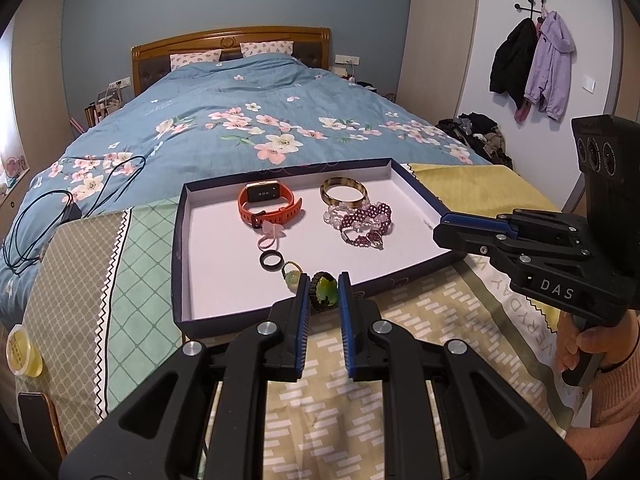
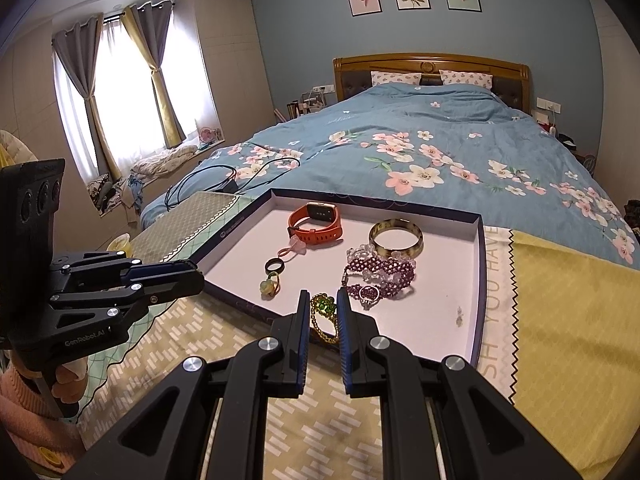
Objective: Organize jewelry
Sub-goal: 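Carry the green hair tie with the left gripper while the right gripper carries the gold ring over the box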
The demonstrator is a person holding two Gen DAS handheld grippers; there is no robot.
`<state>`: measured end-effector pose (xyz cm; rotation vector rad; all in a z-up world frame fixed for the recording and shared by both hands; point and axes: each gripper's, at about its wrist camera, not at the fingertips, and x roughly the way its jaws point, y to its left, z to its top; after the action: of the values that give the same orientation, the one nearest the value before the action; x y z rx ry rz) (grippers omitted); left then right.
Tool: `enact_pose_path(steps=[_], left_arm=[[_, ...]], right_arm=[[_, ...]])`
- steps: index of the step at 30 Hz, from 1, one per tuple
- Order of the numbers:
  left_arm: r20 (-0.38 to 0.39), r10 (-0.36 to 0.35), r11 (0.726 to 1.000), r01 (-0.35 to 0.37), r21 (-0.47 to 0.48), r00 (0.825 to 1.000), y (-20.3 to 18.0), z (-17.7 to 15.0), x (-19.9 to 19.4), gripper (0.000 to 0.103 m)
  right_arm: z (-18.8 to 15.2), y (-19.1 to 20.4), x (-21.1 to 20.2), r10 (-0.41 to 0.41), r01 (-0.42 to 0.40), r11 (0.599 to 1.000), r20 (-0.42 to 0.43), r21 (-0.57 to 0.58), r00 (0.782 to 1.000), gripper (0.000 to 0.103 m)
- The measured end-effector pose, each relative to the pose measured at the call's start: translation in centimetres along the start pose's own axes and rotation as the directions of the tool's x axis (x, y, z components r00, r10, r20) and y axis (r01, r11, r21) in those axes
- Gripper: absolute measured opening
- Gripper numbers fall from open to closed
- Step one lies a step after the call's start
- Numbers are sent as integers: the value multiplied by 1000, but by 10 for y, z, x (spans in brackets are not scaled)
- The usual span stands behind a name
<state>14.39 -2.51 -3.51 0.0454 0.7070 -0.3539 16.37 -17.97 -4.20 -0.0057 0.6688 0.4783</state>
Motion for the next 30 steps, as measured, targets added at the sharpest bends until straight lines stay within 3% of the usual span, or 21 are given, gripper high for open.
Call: enact_pose_path(steps=[30], left_arm=[[13,14,1000,-14,-3,1000,6,16,13,14]], right_arm=[[16,-10,18,-10,10,1000,-5,7,1000,12]])
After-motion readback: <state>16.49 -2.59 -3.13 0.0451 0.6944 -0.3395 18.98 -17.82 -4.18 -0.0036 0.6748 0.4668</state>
